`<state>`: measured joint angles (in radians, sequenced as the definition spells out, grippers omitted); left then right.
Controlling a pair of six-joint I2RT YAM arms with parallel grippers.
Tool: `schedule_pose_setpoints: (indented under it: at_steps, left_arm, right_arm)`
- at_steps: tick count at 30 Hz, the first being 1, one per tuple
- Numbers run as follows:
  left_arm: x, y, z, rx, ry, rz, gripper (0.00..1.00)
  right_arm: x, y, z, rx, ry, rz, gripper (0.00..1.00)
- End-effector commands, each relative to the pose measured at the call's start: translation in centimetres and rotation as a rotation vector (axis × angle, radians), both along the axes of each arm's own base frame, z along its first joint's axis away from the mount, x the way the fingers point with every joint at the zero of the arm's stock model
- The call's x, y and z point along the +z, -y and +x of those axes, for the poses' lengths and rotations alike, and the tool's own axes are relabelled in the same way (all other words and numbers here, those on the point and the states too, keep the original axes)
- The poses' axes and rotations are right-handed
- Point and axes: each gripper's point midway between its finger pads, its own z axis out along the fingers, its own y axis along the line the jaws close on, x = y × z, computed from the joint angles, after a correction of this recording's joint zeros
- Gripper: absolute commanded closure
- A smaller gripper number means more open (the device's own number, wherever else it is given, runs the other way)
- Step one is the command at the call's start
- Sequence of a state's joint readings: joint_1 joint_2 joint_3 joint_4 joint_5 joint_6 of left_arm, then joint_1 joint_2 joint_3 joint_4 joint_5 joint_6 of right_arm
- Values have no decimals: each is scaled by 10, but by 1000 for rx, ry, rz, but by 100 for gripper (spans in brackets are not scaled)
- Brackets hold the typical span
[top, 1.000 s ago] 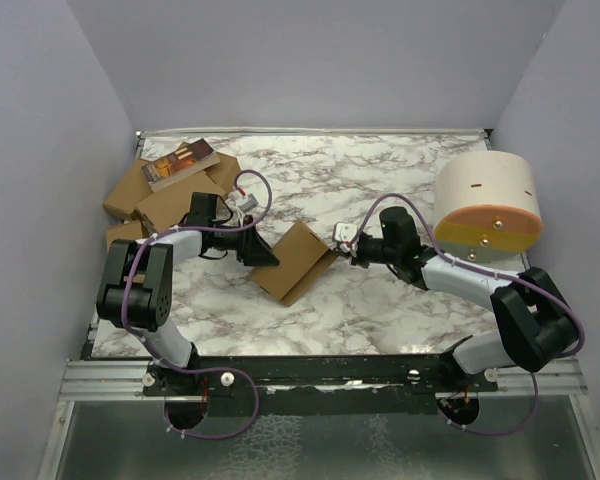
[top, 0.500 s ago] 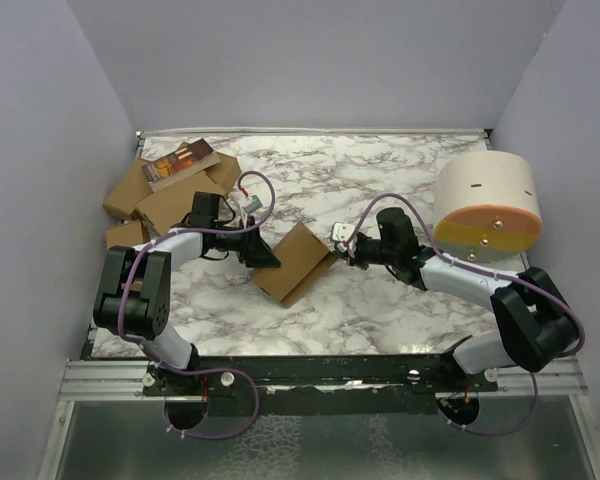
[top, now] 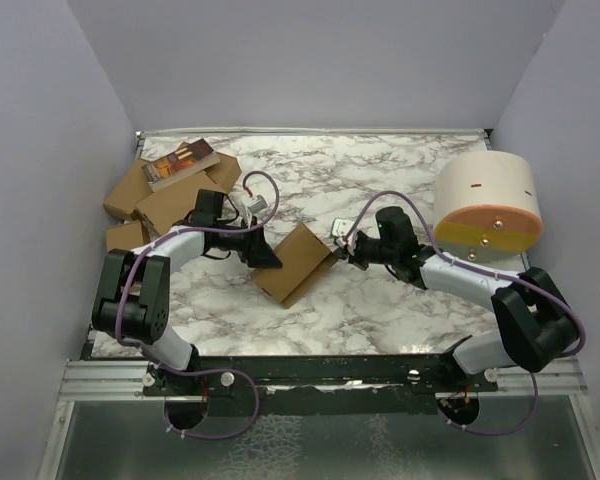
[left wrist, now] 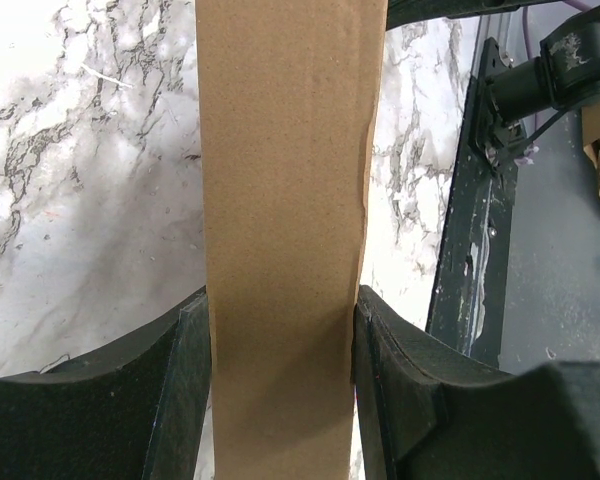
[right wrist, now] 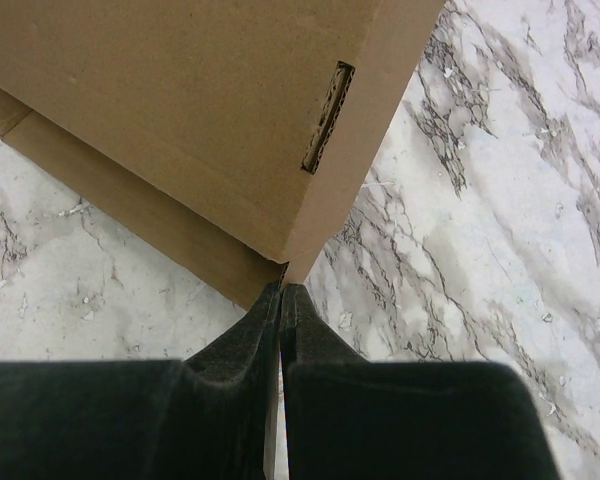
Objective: Fold the paper box
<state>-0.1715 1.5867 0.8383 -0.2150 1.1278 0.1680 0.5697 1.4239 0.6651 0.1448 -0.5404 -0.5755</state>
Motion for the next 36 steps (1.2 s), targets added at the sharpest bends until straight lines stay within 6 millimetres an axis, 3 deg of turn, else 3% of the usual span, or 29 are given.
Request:
schedule_pose_setpoints:
  at_steps: [1, 14, 20, 26, 31, 36]
  left_arm:
    - [-17, -19, 21, 92, 78, 174, 96]
    - [-8, -14, 24, 98, 69, 258, 97]
    - [1, -4, 24, 87, 95, 313, 97]
    - [5, -11, 31, 122, 113, 378, 97]
    - [5, -16, 36, 148, 122, 419, 97]
    - [3, -22, 41, 173, 124, 459, 97]
  right_arm:
    - [31, -11, 1, 1, 19, 67, 99]
    - [34, -14, 1, -7, -14, 81, 99]
    - [28, -12, 7, -44, -34, 71, 99]
    - [18, -9, 7, -36, -42, 22, 97]
    - [13, -6, 4, -1, -39, -27, 83]
    - [20, 1, 7, 9, -34, -47, 74]
